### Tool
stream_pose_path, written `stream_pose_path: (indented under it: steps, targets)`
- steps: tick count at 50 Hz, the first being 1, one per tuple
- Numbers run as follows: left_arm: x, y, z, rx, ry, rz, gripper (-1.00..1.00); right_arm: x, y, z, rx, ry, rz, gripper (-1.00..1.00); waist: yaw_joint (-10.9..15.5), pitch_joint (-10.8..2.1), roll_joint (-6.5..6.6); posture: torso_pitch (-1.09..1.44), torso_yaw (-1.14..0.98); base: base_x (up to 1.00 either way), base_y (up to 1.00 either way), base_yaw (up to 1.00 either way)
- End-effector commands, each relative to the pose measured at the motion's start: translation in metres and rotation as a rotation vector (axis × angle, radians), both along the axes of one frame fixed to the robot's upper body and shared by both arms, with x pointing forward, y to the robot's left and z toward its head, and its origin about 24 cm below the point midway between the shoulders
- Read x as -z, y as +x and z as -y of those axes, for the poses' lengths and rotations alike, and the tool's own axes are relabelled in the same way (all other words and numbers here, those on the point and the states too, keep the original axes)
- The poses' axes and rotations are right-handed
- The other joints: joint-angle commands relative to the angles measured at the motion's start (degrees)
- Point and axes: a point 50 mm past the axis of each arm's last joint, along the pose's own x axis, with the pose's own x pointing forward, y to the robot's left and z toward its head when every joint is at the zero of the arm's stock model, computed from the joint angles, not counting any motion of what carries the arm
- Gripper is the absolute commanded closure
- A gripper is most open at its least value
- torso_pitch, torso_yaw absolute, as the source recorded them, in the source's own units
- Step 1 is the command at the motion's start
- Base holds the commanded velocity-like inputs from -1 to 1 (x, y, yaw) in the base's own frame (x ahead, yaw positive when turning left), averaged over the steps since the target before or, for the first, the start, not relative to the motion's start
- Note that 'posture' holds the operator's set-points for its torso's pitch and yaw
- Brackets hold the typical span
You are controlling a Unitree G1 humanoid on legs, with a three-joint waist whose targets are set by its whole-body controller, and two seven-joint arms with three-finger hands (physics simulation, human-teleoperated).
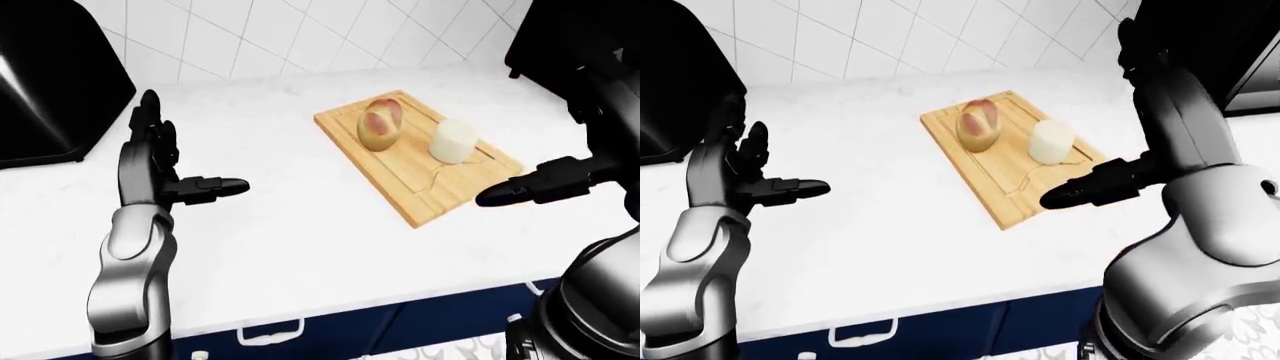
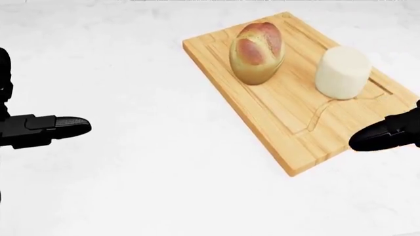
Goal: Place the bread and cheese on the cutting board.
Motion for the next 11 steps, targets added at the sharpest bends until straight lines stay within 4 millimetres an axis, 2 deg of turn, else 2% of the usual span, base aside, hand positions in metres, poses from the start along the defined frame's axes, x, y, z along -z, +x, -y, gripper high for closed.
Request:
stream_pose_path:
  steps: [1, 4, 11]
  targets:
    - [-0.018, -0.004, 0.001, 0.001, 0.021, 0.09, -1.0, -0.004, -0.007, 0.002, 0.025, -0.011, 0.051, -1.0, 0.0, -1.27, -0.02, 0.0, 0.0, 0.0, 0.0, 0.0]
    - [-0.017, -0.003, 0.002, 0.003, 0.024, 0.088, -1.0, 0.011, -0.013, 0.006, 0.041, 0.011, 0.038, -1.0, 0.0, -1.36, -0.09, 0.0, 0.0, 0.0, 0.0, 0.0]
    - [-0.017, -0.004, 0.001, 0.006, 0.024, 0.088, -1.0, 0.03, -0.027, 0.021, 0.092, 0.076, 0.048, -1.0, 0.1, -1.68, -0.28, 0.0, 0.0, 0.0, 0.0, 0.0]
